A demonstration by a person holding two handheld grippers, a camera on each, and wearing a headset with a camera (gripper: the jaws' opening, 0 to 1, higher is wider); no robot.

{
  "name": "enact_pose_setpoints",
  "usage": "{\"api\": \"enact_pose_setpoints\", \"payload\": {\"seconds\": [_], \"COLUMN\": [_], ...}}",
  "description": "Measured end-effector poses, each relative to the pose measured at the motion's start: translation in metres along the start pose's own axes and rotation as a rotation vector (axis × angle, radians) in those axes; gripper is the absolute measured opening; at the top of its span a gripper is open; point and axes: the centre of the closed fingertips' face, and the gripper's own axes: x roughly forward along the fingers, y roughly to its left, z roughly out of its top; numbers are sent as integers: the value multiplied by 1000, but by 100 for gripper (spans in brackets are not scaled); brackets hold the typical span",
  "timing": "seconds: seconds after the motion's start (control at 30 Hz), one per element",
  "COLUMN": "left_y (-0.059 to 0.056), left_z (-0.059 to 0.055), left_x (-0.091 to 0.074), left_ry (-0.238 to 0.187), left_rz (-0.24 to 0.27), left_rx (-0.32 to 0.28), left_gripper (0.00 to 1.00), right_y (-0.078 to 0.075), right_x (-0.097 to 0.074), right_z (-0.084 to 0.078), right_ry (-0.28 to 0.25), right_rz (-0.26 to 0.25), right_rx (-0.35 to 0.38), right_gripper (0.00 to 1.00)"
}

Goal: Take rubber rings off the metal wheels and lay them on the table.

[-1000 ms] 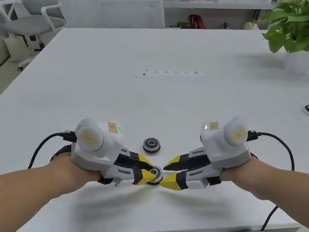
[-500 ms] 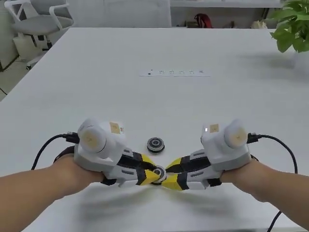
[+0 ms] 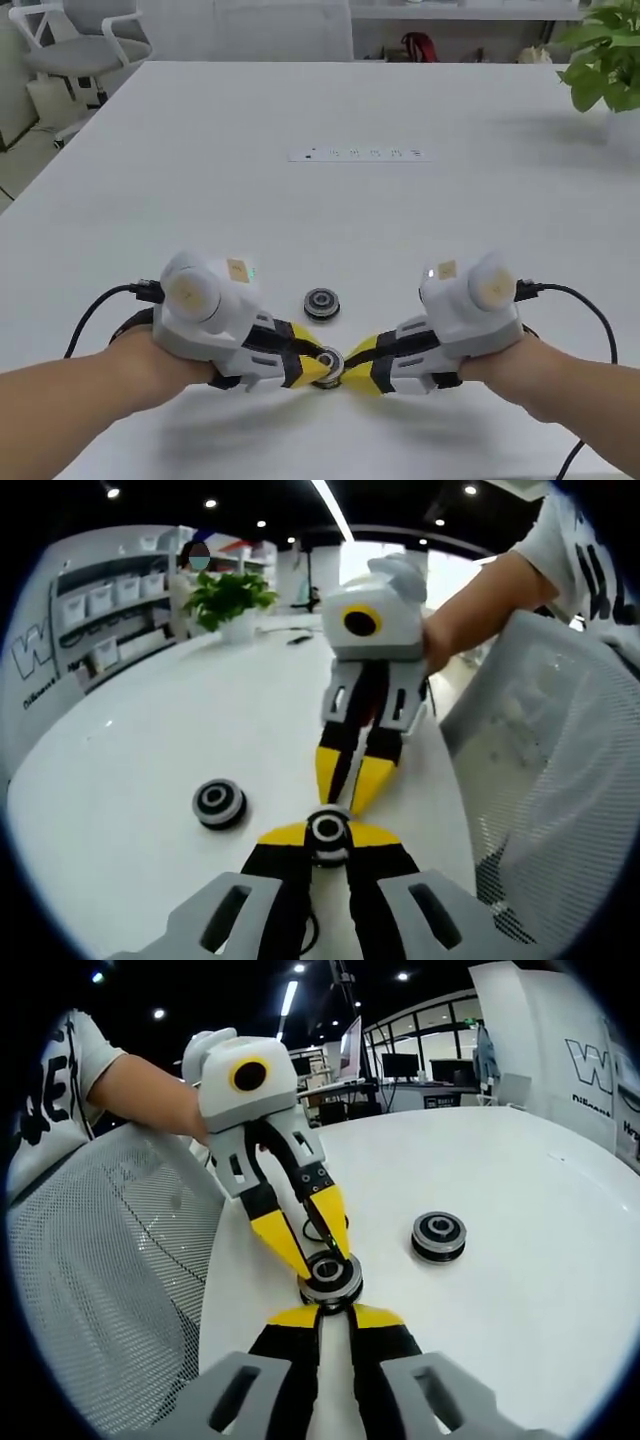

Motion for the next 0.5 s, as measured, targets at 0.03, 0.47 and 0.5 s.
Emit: {"api": "enact_pose_setpoints", "payload": {"seconds": [0.03, 0.47, 0.5], "left_y": [0, 0, 0], "left_z": [0, 0, 0], "left_x": [0, 0, 0], "left_ry": [0, 6, 6], "left_rz": [1, 11, 12], "left_rx": [1, -3, -1], "left_gripper": [13, 13, 12], "right_y": [0, -4, -4], "right_x": [0, -4, -4], "right_z": [0, 1, 2], "right_ry": [1, -39, -47], "right_rz": [-1, -15, -16], "right_rx": [-3, 110, 124], "right_gripper": [6, 0, 0]}}
